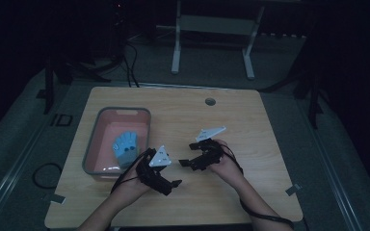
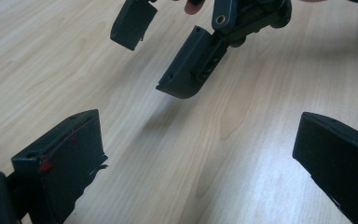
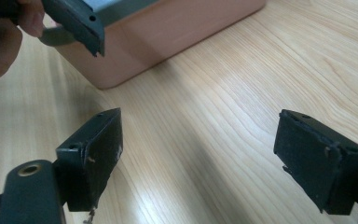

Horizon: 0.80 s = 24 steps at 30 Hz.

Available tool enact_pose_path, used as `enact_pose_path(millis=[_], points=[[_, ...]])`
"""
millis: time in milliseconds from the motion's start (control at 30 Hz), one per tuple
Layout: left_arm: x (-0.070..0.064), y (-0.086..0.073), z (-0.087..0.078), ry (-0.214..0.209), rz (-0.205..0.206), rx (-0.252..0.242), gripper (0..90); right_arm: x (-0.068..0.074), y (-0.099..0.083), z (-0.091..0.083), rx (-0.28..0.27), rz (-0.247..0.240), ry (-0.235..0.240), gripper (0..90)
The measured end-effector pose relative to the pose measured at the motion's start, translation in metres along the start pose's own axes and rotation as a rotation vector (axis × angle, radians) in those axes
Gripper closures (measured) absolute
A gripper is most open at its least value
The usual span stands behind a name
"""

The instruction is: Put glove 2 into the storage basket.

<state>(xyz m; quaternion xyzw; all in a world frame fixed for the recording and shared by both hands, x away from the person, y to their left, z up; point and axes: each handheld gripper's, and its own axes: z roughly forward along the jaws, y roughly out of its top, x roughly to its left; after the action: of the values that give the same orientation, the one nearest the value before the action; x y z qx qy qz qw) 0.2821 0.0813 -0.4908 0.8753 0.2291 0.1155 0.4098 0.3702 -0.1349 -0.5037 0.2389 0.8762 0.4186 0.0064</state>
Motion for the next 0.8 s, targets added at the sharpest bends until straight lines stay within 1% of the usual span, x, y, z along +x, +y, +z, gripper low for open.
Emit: enact_pose_path(millis=[67, 100, 167, 200, 233, 267, 367, 433, 533, 600, 700, 800], points=[[-0.002, 0.000, 0.004, 0.000, 0.006, 0.001, 2.0, -0.001, -0.005, -0.002, -0.004, 0.008, -0.002, 15.1], [-0.003, 0.000, 0.006, -0.010, 0.006, 0.002, 2.0, -0.002, -0.008, -0.003, -0.003, 0.006, -0.001, 14.3], [-0.006, 0.000, 0.011, -0.018, 0.010, 0.000, 2.0, -0.002, -0.014, -0.006, -0.001, 0.003, -0.005, 14.3], [-0.006, 0.000, 0.011, -0.018, 0.010, 0.000, 2.0, -0.002, -0.014, -0.006, -0.001, 0.003, -0.005, 14.3], [-0.010, -0.001, 0.019, -0.038, 0.020, 0.005, 2.0, -0.002, -0.016, -0.008, 0.000, 0.003, -0.004, 14.2], [-0.012, -0.001, 0.022, -0.046, 0.025, 0.010, 2.0, -0.003, -0.023, -0.011, 0.002, 0.006, -0.008, 14.2], [-0.017, -0.001, 0.030, -0.069, 0.039, 0.019, 2.0, -0.004, -0.033, -0.014, 0.011, 0.008, -0.018, 14.2], [-0.020, -0.002, 0.035, -0.083, 0.039, 0.015, 2.0, -0.006, -0.039, -0.016, 0.013, 0.016, -0.018, 14.2], [-0.023, -0.004, 0.043, -0.099, 0.042, 0.021, 2.0, -0.007, -0.050, -0.018, -0.004, 0.039, -0.010, 14.1], [-0.027, -0.006, 0.048, -0.110, 0.051, 0.016, 2.0, -0.006, -0.057, -0.019, -0.007, 0.033, -0.017, 14.1], [-0.031, -0.008, 0.056, -0.133, 0.053, 0.024, 2.0, -0.005, -0.066, -0.021, -0.004, 0.022, -0.013, 14.1], [-0.035, -0.010, 0.063, -0.148, 0.067, 0.043, 2.0, -0.005, -0.074, -0.023, 0.003, 0.024, -0.013, 14.1]])
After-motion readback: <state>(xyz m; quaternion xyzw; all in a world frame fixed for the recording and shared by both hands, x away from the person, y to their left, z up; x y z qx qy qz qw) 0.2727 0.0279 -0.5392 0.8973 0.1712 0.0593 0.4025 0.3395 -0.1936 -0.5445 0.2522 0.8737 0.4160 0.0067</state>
